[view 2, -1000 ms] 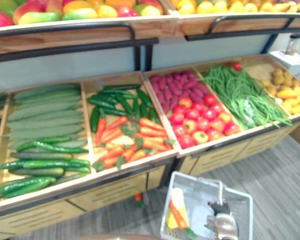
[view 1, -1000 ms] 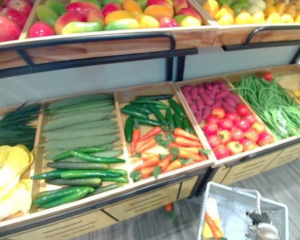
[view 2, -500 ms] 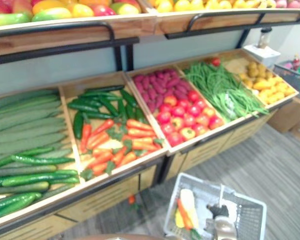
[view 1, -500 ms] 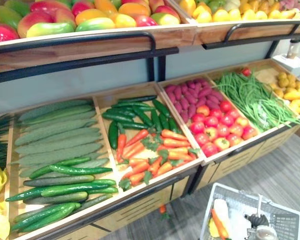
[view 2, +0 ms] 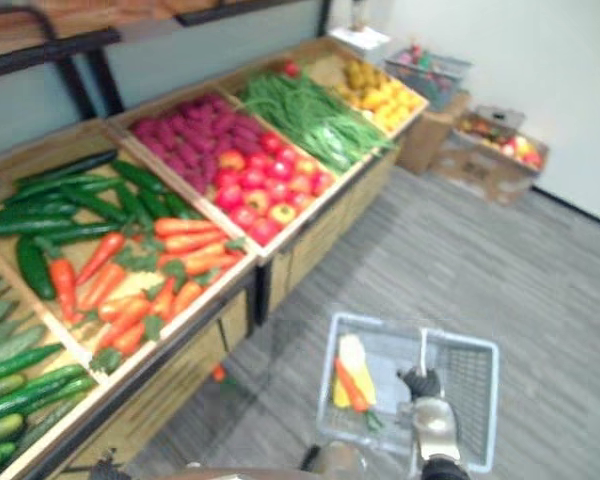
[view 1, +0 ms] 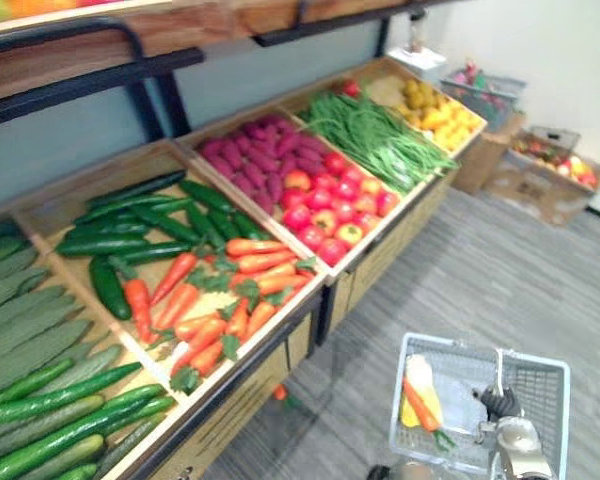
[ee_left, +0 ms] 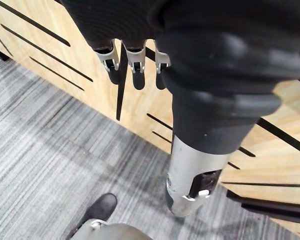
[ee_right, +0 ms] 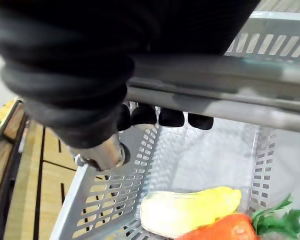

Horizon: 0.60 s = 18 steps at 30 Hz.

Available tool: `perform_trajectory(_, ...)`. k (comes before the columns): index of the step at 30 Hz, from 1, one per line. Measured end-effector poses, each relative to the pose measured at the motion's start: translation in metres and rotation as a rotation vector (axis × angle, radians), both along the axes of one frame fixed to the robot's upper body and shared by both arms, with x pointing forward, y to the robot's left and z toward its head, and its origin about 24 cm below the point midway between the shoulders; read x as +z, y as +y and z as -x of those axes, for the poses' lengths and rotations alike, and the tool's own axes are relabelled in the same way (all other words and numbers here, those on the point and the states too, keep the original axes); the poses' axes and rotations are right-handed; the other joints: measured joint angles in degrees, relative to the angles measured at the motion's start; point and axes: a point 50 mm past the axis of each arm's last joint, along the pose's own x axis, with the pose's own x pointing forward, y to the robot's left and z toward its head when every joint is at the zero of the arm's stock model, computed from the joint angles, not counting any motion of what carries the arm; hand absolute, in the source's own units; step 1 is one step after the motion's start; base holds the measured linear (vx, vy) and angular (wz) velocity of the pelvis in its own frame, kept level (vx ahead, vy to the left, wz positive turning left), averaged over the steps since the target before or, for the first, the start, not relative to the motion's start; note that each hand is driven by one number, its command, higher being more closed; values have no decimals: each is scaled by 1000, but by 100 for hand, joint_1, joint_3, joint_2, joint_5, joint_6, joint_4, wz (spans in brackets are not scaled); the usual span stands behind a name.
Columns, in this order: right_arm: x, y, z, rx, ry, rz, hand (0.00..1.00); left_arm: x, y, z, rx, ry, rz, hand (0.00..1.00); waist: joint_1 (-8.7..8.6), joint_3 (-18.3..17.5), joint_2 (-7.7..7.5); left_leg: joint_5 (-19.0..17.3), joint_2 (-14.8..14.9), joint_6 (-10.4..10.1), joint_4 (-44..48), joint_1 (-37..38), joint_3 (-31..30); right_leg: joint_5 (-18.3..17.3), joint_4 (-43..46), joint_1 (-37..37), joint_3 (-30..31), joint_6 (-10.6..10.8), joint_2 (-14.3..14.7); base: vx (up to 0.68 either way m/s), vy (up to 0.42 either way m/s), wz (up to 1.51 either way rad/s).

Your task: Pick vegetable in the basket

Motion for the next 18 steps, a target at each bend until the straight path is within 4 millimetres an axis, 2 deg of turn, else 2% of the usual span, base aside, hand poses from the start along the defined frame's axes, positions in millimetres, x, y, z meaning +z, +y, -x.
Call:
perform_trajectory(1,0,-1,1,-1,4,1,100,0,-1,-2,-9,-2,0,0,-6,9,-33,48,-33,-6,-22,2,99,-165,338,-28,-15,84,-166,-114,-138,-79)
perform_trajectory(2,-3,3,2,8,18,-6,100,1,1,-3,-22,0,-7,0,50,7,-125,130,-79,-65,0,15,355,-199,87,176,71,401,-412,-61,-123,-98)
perform_trajectory(3,-2,6,-1,29,19,-4,100,0,1,-2,-20,4,-6,0,103,12,-172,193,-61,-115,24,-12,531,-289,-360,232,224,523,-263,-79,-244,-109)
perform_trajectory(5,1,5,-4,42,9,9,100,-3,-8,-3,-16,5,18,0,130,36,-64,263,128,-224,146,-63,806,-280,-1131,421,284,509,68,-78,-319,-89)
perform_trajectory(6,0,5,-3,55,15,17,100,-4,-15,-8,-25,-5,33,0,54,60,50,316,328,-270,318,-91,833,-174,-1321,514,305,401,243,-50,-281,-55)
perform_trajectory(8,-2,6,6,63,32,21,100,-4,-19,-13,-56,-13,39,0,-74,54,121,370,608,-272,672,-84,795,-128,-1517,722,303,326,457,-47,-261,-14)
perform_trajectory(9,-2,5,11,62,31,28,100,-4,-20,-16,-64,-19,36,0,-155,52,114,366,877,-274,1085,-215,722,-99,-1651,786,311,278,600,-38,-228,-13)
perform_trajectory(10,-1,4,11,63,25,32,100,-3,-20,-19,-67,-24,33,0,-170,40,149,370,1010,-270,1321,-290,665,-82,-1700,802,339,250,659,-39,-217,-36)
perform_trajectory(11,4,1,9,69,8,50,100,-2,-20,-22,-74,-34,29,0,-158,83,217,397,1267,-232,1777,-369,606,-19,-1810,845,533,149,797,-44,-194,-66)
perform_trajectory(12,7,-2,6,82,-4,68,100,-2,-20,-23,-75,-46,22,0,-115,137,193,467,1364,-134,2239,-587,105,58,-1928,907,775,33,844,-51,-169,-82)
perform_trajectory(13,9,-4,4,85,-8,77,100,-1,-20,-24,-76,-52,21,0,-75,155,215,402,1247,-230,2296,-644,-328,74,-1933,939,899,28,811,-63,-100,-86)
perform_trajectory(14,12,-8,2,90,-12,93,100,-1,-23,-26,-89,-59,25,0,-37,196,162,290,949,-362,2256,-700,-998,79,-1919,939,1114,35,729,-69,-28,-107)
perform_trajectory(15,16,-12,-2,98,-22,110,100,-3,-27,-24,-86,-56,37,0,10,193,190,230,551,-425,2138,-752,-1746,94,-1956,924,1410,69,660,-61,13,-138)
perform_trajectory(16,18,-13,-7,105,-34,118,100,-4,-30,-22,-82,-49,45,0,16,209,251,220,294,-441,1952,-777,-2196,87,-2006,900,1692,107,661,-37,60,-141)
perform_trajectory(18,19,-13,-7,106,-35,118,100,-7,-33,-15,-76,-28,55,0,33,228,345,231,85,-447,1457,-804,-2638,116,-2026,820,1949,151,696,26,100,-111)
